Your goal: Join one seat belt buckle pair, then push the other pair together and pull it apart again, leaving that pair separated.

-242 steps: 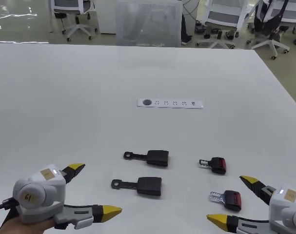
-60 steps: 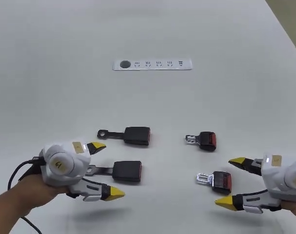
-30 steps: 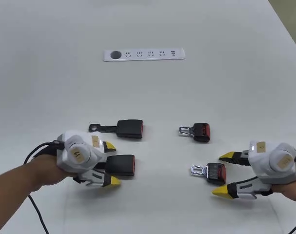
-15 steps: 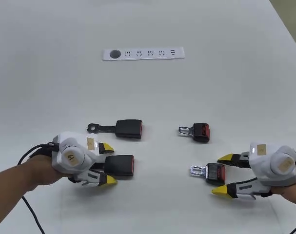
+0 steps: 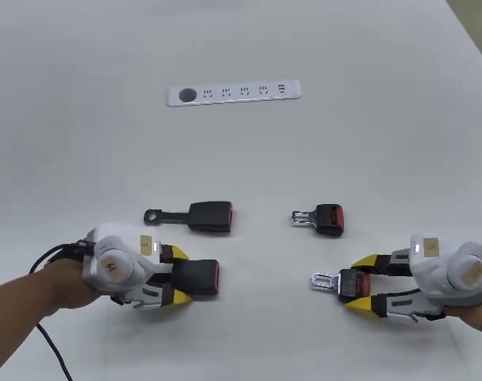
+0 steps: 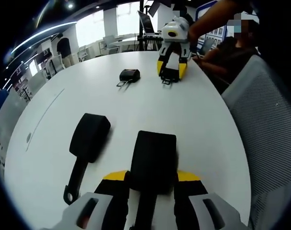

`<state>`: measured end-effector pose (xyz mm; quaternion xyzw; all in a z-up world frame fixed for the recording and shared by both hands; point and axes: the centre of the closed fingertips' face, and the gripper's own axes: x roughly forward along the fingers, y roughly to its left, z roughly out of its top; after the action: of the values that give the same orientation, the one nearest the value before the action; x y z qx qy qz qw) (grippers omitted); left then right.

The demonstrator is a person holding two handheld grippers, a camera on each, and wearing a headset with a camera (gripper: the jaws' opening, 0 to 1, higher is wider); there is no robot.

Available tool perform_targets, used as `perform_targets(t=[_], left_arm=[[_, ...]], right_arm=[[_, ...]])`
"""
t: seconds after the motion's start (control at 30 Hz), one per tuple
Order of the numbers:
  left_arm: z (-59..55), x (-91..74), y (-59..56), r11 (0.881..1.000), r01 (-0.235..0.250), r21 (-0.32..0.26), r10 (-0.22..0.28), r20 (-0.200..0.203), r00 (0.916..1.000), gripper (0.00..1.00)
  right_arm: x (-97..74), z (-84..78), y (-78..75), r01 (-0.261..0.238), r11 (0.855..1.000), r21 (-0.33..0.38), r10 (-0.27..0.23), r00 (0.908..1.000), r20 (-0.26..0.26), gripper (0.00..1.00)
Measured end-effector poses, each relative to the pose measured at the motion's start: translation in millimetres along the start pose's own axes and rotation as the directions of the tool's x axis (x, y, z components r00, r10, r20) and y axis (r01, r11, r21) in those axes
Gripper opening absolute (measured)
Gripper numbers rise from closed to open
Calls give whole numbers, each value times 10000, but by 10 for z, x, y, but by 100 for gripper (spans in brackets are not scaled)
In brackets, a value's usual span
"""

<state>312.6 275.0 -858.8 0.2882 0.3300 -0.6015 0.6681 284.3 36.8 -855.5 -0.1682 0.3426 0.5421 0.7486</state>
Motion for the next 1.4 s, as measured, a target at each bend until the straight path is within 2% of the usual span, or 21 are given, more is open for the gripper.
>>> perform_targets(t=[0.27, 0.53, 0.7, 1.03, 1.4], left_arm=[[5, -8, -5, 10000, -27, 44, 27, -75, 10000, 35], [-3, -30, -14, 9994, 180, 307, -190, 334, 9993, 34], [-5, -32, -5, 9992, 193, 345, -208, 457, 9987, 34], [-6, -26, 1, 9988, 275, 400, -294, 469, 9985, 34], [-13, -15, 3, 9976, 461, 510, -478, 322, 9983, 34]], right_arm=[[24, 10, 16, -244, 9992, -318, 249, 9996, 143, 36], [131, 104, 153, -362, 9981, -498, 359, 9993, -62, 36], [204, 164, 140, -392, 9982, -452, 393, 9992, 2, 36], [350, 307, 110, -468, 9973, -569, 474, 9988, 104, 36], [513, 460, 163, -793, 9931, -867, 811, 9966, 166, 36]])
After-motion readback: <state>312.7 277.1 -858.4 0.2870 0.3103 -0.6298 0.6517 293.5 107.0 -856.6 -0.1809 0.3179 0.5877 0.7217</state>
